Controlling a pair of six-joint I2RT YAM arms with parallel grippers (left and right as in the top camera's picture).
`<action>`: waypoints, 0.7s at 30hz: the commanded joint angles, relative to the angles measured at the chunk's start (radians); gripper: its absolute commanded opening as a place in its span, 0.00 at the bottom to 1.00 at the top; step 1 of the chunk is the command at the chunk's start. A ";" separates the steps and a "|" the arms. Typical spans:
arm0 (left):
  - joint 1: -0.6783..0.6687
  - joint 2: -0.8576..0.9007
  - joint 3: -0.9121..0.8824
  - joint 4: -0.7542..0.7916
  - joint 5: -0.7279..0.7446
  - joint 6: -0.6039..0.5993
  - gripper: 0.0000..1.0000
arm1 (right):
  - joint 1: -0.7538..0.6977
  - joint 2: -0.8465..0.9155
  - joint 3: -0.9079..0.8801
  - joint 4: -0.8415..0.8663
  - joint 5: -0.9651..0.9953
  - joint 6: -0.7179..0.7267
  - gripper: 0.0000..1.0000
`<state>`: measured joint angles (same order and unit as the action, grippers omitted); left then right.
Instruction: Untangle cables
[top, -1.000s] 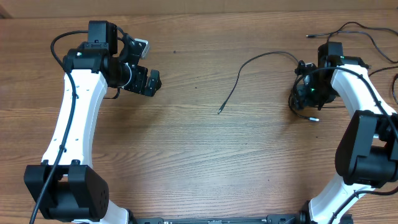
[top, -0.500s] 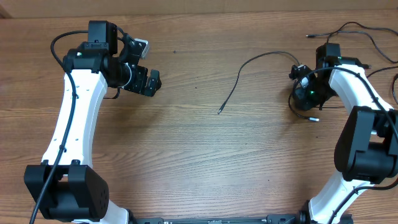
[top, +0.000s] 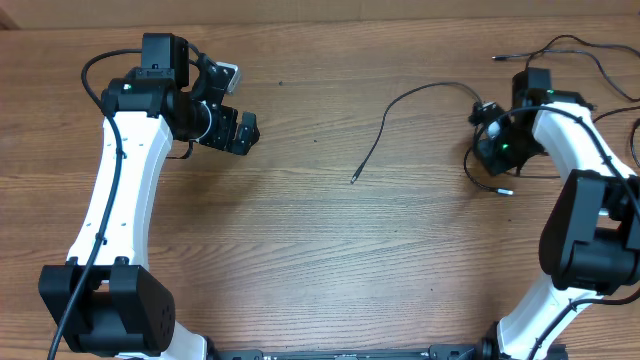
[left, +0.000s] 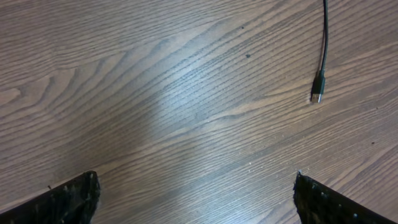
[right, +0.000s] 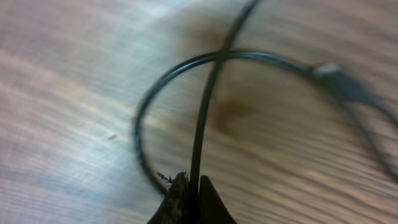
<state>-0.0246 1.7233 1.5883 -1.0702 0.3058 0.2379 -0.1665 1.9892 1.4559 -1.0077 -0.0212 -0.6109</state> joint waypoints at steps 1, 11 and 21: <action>-0.002 -0.024 0.004 0.002 -0.002 -0.006 1.00 | -0.074 0.000 0.131 0.004 0.002 0.165 0.04; -0.002 -0.024 0.004 0.002 -0.002 -0.006 1.00 | -0.348 -0.018 0.491 -0.089 -0.058 0.654 0.04; -0.002 -0.024 0.004 0.002 -0.002 -0.006 1.00 | -0.658 -0.026 0.574 -0.095 -0.435 0.903 0.04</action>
<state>-0.0246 1.7233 1.5883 -1.0698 0.3054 0.2379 -0.7826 1.9926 2.0071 -1.1023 -0.3080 0.1982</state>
